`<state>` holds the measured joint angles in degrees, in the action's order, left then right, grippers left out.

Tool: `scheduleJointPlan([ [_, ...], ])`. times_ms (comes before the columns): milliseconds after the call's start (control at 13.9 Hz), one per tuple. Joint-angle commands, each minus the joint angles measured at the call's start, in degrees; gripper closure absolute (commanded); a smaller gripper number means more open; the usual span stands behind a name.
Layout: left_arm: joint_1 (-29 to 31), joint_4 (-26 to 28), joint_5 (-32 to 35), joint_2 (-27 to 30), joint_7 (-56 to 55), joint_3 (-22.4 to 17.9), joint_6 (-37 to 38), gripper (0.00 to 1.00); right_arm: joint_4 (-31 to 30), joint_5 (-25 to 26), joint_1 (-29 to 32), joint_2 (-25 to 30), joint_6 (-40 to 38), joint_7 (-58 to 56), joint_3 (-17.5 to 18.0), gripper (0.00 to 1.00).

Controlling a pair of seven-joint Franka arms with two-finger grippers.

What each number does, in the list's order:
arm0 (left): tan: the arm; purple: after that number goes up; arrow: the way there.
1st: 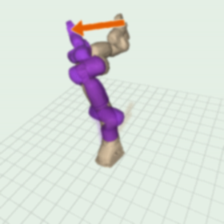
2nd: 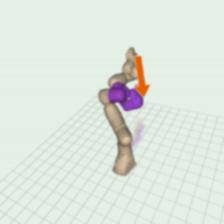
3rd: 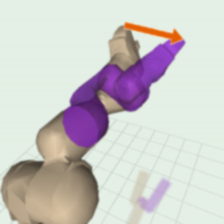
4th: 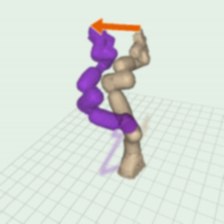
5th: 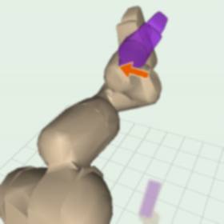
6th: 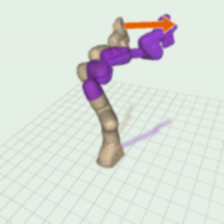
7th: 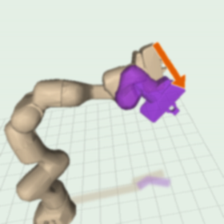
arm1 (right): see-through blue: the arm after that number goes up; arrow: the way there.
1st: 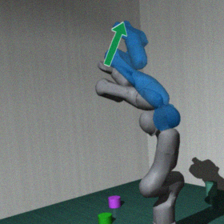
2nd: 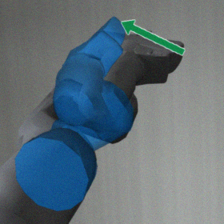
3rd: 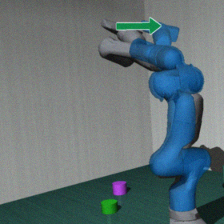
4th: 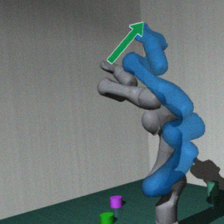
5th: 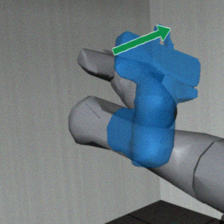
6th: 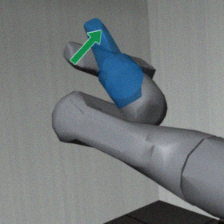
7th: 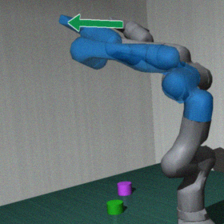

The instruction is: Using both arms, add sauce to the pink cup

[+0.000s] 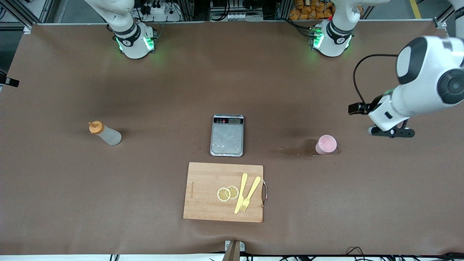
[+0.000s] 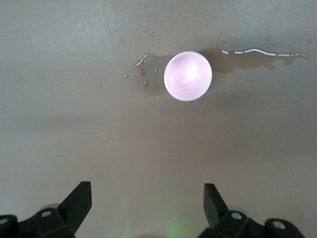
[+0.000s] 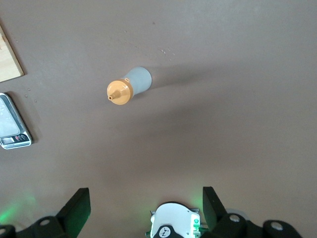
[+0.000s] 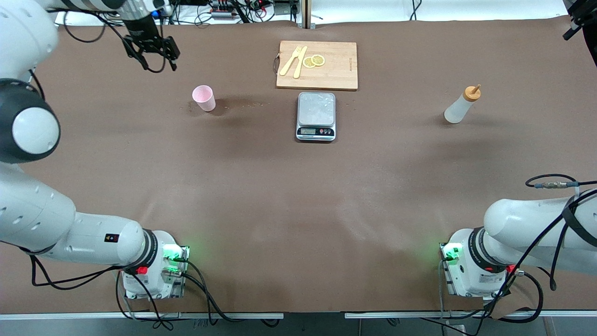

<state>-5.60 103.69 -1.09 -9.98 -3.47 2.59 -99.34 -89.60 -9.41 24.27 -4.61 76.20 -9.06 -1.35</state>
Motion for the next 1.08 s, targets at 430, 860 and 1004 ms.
scheduleJointPlan([
  [430,0.3,-0.6,-1.2,-11.0,-1.5,0.2,-10.5,0.00,0.9,-0.2,4.7,-7.3,-0.8,17.2,1.0,0.00],
  [860,0.3,-0.4,-4.1,-16.6,-1.5,0.2,-17.2,0.00,0.8,-1.5,8.7,-9.4,-1.8,24.7,1.0,0.00],
  [1004,0.5,-0.5,-4.2,-17.3,-1.5,0.3,-18.5,0.00,0.8,-2.3,9.6,-11.2,-1.8,25.7,1.0,0.00],
])
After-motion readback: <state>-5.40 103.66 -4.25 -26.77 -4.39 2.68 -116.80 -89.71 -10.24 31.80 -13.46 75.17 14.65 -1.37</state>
